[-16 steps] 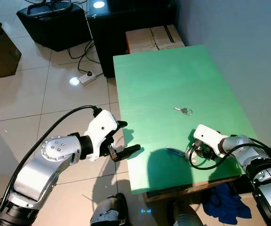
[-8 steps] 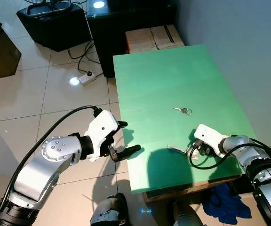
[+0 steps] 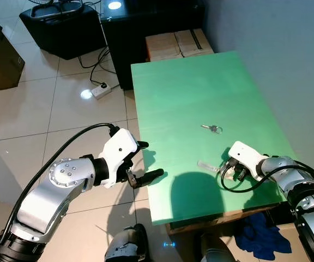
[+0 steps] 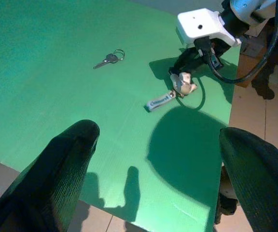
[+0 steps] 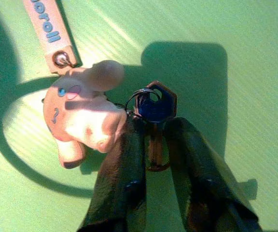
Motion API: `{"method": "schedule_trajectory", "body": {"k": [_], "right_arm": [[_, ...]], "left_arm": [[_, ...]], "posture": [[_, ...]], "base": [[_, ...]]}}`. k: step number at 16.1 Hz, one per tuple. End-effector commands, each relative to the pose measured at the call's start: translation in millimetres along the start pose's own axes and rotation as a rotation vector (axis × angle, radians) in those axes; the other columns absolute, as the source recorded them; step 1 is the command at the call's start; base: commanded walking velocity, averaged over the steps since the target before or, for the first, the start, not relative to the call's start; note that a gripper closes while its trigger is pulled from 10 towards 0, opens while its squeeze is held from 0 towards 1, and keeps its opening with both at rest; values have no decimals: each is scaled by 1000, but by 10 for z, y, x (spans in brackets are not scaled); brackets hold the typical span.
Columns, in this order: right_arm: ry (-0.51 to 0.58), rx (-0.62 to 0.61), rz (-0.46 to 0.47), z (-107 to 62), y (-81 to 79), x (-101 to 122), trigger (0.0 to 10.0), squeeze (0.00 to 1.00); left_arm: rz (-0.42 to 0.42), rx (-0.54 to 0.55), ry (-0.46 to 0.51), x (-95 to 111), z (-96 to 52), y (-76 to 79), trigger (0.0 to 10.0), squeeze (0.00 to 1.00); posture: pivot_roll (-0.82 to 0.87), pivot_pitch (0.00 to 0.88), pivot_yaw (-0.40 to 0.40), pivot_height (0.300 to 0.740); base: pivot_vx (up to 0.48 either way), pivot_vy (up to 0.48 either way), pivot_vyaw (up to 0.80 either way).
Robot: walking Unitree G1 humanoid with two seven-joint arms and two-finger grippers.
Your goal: Hang keys on a hook
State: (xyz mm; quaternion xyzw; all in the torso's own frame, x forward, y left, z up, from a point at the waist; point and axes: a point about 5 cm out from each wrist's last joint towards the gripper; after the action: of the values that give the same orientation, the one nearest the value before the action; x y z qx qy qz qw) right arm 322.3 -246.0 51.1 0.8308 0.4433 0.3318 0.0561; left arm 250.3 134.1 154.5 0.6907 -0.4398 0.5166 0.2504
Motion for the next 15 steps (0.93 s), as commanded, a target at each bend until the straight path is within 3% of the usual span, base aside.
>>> {"method": "schedule_trajectory", "body": {"k": [1, 2, 5, 7, 12, 15], "right_arm": [[-15, -16, 41, -17, 19, -60, 0, 0], [-4, -29, 64, -22, 36, -49, 0, 0], [119, -132, 340, -73, 201, 60, 0, 0], [219, -128, 466, -99, 265, 159, 0, 0], [361, -101, 577, -146, 339, 295, 0, 0], [520, -171, 667, -209, 438, 415, 0, 0]], "left_arm": [[12, -6, -17, -9, -15, 10, 10000, 0], [12, -6, -17, -9, -15, 10, 10000, 0], [14, -4, -17, -1, -11, 7, 10000, 0], [15, -3, -17, 2, -9, 8, 10000, 0], [16, -1, -15, -8, -10, 14, 10000, 0], [10, 71, 30, -17, 0, -29, 10000, 0]], "posture": [[-31, 199, 73, 740], [-31, 199, 73, 740], [-30, 202, 72, 740], [-32, 202, 72, 740], [-40, 197, 62, 740], [-54, 127, 53, 740]], "base": [[0, 0, 0], [0, 0, 0], [0, 0, 0], [0, 0, 0], [0, 0, 0], [0, 0, 0]]}}
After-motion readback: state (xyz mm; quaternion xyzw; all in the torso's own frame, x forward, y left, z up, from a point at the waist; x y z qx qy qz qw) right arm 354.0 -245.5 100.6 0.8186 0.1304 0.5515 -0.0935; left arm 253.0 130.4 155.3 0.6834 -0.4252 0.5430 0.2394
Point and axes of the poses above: a point about 5 cm out from each wrist's last joint towards the gripper, its own z axis pointing out of the wrist towards the gripper, its own x axis along the axis of the wrist's last joint, y = z × x, and after that the axes turned 1 degree about -z, right-handed
